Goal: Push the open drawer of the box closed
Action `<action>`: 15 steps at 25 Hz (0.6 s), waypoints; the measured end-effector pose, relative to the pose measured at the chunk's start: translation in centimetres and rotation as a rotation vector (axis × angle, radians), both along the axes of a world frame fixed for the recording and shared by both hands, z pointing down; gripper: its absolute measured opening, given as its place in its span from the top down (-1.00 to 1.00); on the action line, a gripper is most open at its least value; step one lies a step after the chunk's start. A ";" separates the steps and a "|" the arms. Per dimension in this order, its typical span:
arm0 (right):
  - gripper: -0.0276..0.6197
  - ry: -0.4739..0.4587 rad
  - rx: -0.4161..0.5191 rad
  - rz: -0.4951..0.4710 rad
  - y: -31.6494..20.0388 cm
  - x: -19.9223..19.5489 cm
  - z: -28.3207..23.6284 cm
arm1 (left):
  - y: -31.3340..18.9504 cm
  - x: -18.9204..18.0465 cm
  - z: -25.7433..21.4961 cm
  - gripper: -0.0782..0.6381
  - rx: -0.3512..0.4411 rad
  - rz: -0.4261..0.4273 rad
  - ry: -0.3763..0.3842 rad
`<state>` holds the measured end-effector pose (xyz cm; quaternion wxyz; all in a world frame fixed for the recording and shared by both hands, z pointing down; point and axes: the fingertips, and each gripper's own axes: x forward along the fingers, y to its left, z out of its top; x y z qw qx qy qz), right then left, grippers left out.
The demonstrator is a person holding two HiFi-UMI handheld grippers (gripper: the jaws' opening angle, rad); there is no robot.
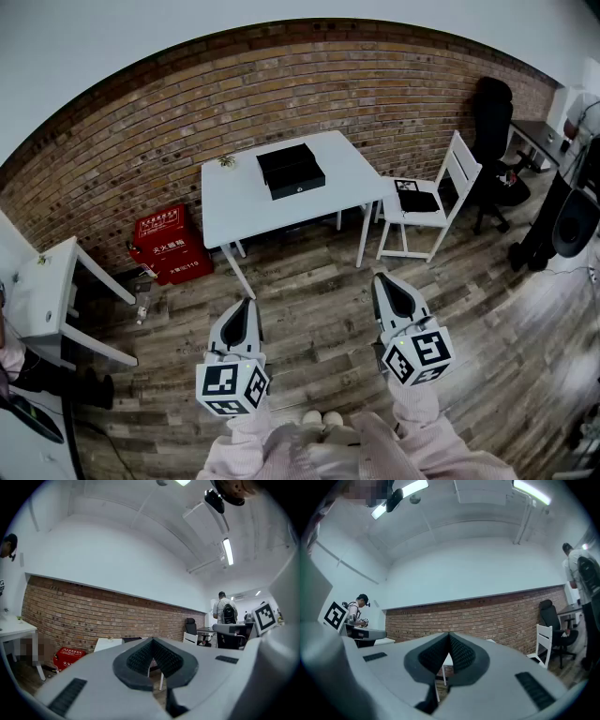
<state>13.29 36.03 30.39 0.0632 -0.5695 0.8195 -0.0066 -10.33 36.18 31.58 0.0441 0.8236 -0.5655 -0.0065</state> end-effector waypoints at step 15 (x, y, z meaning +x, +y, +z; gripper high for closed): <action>0.91 -0.029 0.029 -0.024 -0.7 0.4 0.5 | -0.2 1.4 0.7 0.79 -0.012 -0.001 0.004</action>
